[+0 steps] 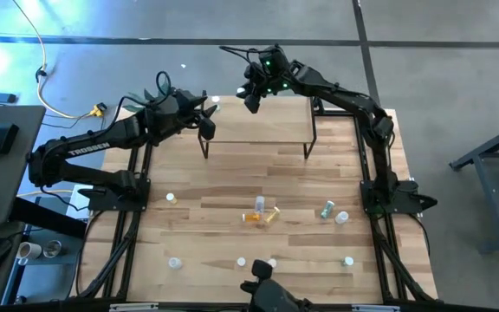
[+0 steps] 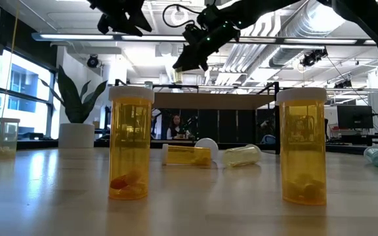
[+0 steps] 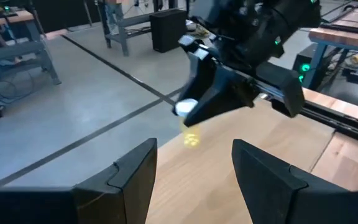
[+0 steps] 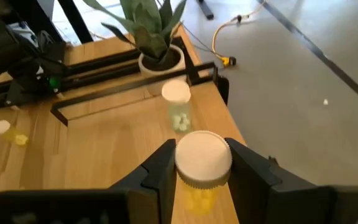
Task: Pick and place medicine bottles onto shelf by color
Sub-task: Put the top right yellow pill bottle on the shelf
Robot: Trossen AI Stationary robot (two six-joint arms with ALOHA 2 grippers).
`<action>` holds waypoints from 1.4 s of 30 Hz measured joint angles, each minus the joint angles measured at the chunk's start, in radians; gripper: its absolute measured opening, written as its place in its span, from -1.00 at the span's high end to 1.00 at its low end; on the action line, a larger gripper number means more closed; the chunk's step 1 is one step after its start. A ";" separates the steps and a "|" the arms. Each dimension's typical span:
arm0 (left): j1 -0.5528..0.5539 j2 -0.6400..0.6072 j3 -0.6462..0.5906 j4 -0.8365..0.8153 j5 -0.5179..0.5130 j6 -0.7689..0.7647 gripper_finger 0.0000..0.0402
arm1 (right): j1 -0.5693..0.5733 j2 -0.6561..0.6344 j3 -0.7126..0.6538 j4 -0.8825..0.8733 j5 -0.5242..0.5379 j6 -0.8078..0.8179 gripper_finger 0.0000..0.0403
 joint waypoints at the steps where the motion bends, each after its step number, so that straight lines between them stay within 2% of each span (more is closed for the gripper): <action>1: 0.000 0.000 0.000 0.000 -0.004 0.000 0.01 | 0.000 0.000 0.000 -0.007 0.000 -0.002 0.46; 11: 0.000 0.000 0.000 0.010 -0.008 0.000 0.01 | 0.006 -0.020 -0.114 -0.030 -0.037 0.000 0.46; 17: 0.000 0.000 0.000 0.010 -0.008 0.000 0.01 | 0.040 -0.032 -0.165 0.134 -0.046 0.000 0.46; 25: 0.000 0.000 0.000 0.009 -0.008 0.000 0.01 | 0.051 -0.031 -0.251 0.295 0.059 0.008 0.46; 30: 0.000 0.000 0.000 0.008 -0.008 0.001 0.01 | 0.039 -0.030 -0.306 0.365 0.066 0.053 0.46; 42: 0.000 0.000 0.000 0.008 -0.008 0.019 0.01 | 0.037 -0.030 -0.311 0.346 0.119 -0.002 0.46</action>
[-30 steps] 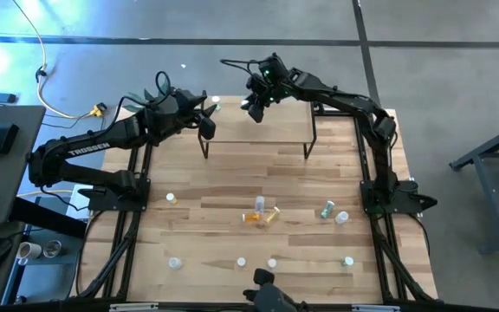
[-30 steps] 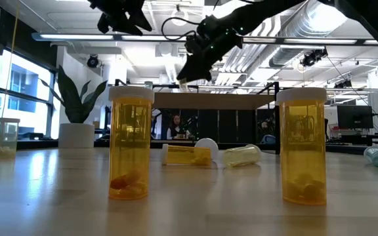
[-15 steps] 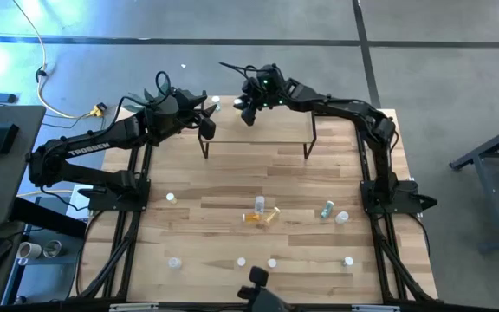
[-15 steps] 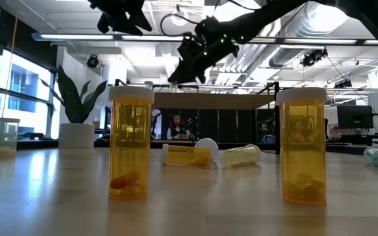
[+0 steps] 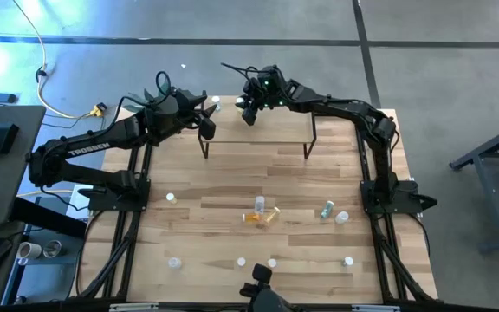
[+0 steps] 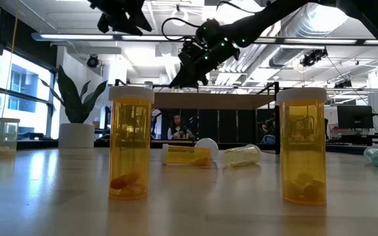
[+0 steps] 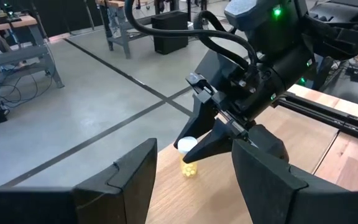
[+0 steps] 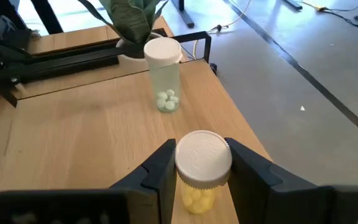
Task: Pick and place medicine bottles onto shelf by color
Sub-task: Put the top right yellow pill bottle on the shelf
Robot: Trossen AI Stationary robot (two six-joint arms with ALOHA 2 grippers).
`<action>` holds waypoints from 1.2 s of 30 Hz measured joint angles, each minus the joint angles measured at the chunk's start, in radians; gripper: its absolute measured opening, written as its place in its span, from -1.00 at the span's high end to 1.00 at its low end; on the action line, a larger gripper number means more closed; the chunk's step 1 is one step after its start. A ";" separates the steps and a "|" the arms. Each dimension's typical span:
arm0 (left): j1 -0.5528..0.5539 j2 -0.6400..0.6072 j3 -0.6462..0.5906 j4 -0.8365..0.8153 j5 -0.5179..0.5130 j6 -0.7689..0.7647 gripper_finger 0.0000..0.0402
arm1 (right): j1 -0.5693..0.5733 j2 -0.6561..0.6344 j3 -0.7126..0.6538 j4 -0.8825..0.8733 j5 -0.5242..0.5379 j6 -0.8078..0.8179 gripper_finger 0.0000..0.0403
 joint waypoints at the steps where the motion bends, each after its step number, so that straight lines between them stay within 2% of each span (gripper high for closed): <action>1: 0.000 0.000 0.000 0.000 0.000 0.000 0.01 | 0.000 0.000 0.000 -0.004 0.000 0.000 0.46; 15: 0.000 0.000 0.000 0.000 0.000 0.000 0.01 | 0.000 -0.002 0.001 -0.019 0.005 0.002 0.45; 26: 0.000 0.000 0.000 0.000 0.000 0.000 0.01 | 0.000 0.002 -0.001 -0.026 0.029 0.002 0.10; 36: 0.000 0.000 0.000 0.000 0.001 0.000 0.01 | -0.006 -0.058 0.000 -0.025 0.023 -0.005 0.07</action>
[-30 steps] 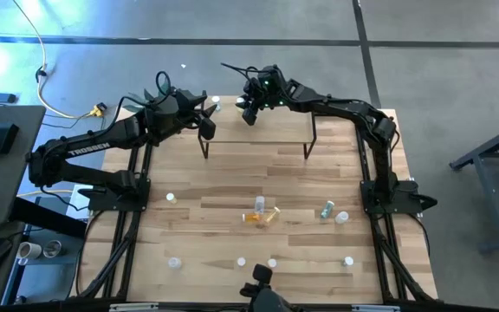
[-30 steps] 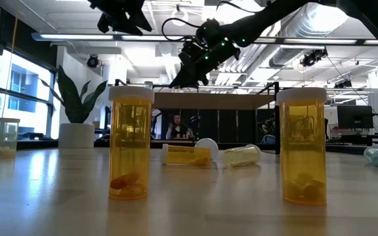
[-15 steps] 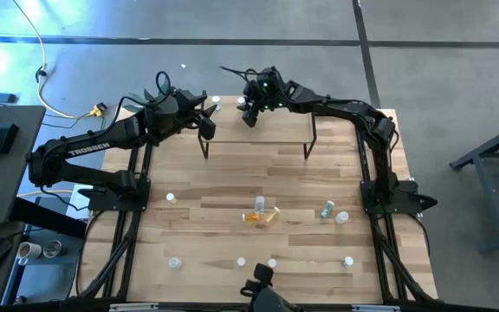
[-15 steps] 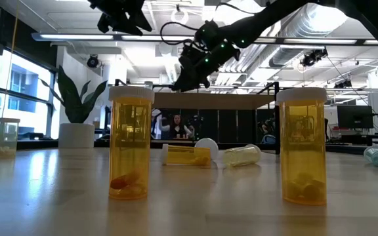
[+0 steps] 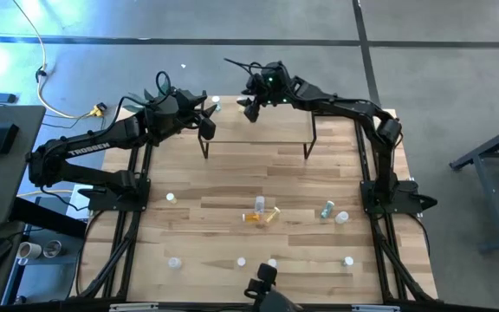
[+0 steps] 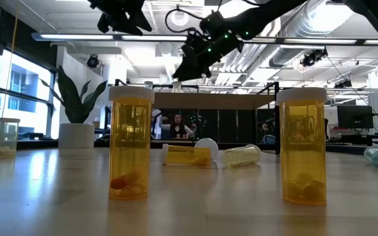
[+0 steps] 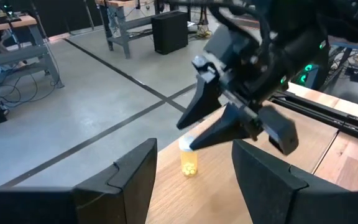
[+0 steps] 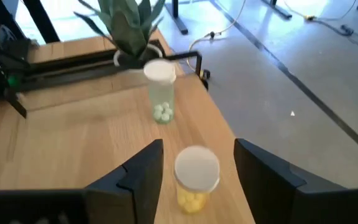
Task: Pick and place medicine bottles onto shelf by color
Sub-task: Put the top right yellow pill bottle on the shelf, then put the bottom left white pill bottle on the shelf
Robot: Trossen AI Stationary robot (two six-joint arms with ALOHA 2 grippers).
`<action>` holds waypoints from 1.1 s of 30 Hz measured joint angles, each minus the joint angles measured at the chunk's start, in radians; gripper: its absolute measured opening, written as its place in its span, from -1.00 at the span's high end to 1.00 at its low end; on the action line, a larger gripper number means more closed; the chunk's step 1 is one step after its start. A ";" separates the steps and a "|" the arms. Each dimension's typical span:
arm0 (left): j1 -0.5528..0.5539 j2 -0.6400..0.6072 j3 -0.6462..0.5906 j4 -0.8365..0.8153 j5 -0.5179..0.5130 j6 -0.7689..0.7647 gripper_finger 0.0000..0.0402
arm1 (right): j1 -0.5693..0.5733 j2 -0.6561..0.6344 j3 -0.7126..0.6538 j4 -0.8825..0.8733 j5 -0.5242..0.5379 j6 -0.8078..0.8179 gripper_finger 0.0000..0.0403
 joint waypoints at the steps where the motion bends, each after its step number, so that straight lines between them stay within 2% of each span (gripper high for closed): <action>1: 0.000 0.000 0.000 0.000 0.000 0.000 0.01 | -0.002 -0.006 0.000 -0.003 -0.002 0.000 0.07; 11: -0.002 -0.027 0.000 -0.035 0.024 -0.006 0.01 | -0.004 -0.093 0.000 -0.061 -0.007 0.003 0.07; 19: -0.040 -0.096 0.000 -0.219 0.175 -0.141 0.01 | 0.001 -0.198 0.000 -0.132 -0.010 0.031 0.07; 23: -0.100 -0.106 0.000 -0.324 0.229 -0.172 0.01 | 0.009 -0.240 0.000 -0.169 -0.016 0.037 0.07; 33: -0.331 -0.097 0.000 -0.580 0.231 -0.292 0.01 | 0.024 -0.324 0.000 -0.194 -0.015 0.086 0.07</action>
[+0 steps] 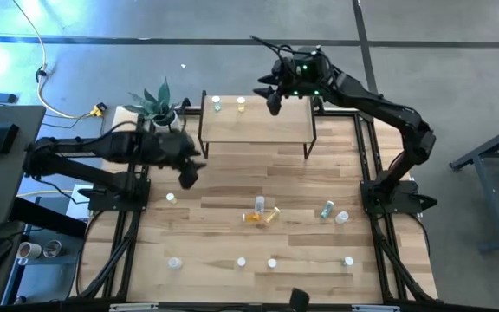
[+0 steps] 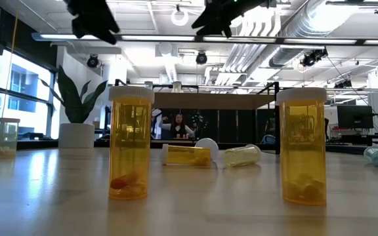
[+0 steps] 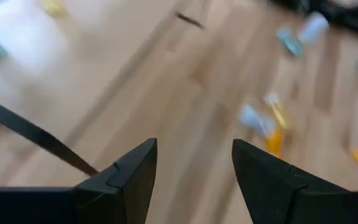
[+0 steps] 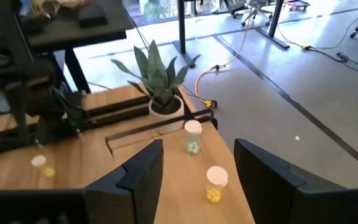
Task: Pick and place medicine bottles onto shelf by color
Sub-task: Put the bottom left white pill bottle on the shelf
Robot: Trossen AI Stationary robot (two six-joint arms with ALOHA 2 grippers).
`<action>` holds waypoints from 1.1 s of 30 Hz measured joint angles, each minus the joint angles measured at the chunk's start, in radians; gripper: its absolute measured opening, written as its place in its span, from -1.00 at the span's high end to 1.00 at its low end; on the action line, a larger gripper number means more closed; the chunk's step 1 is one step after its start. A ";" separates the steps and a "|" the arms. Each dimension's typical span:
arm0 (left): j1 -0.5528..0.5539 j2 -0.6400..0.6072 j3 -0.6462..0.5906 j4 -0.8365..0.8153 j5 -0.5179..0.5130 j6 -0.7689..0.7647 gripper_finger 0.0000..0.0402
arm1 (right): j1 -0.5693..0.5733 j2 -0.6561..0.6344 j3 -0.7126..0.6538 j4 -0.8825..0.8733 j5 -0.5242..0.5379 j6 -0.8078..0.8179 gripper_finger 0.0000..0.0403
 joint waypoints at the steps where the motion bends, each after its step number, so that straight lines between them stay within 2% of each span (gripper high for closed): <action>1: -0.029 -0.001 0.000 -0.019 0.001 -0.008 0.01 | 0.000 -0.006 0.000 -0.001 0.000 0.008 0.07; 8: -0.249 0.000 0.000 -0.141 0.046 -0.108 0.01 | 0.025 -0.019 0.000 -0.007 0.001 0.079 0.07; 14: -0.472 0.000 0.000 -0.160 0.048 -0.230 0.01 | 0.077 -0.024 0.000 0.000 0.000 0.157 0.07; 23: -0.786 0.047 0.000 -0.161 -0.028 -0.458 0.01 | 0.194 -0.026 0.000 -0.021 0.001 0.282 0.07; 33: -1.029 0.222 0.000 -0.121 -0.129 -0.669 0.01 | 0.346 -0.026 0.000 -0.032 0.001 0.318 0.07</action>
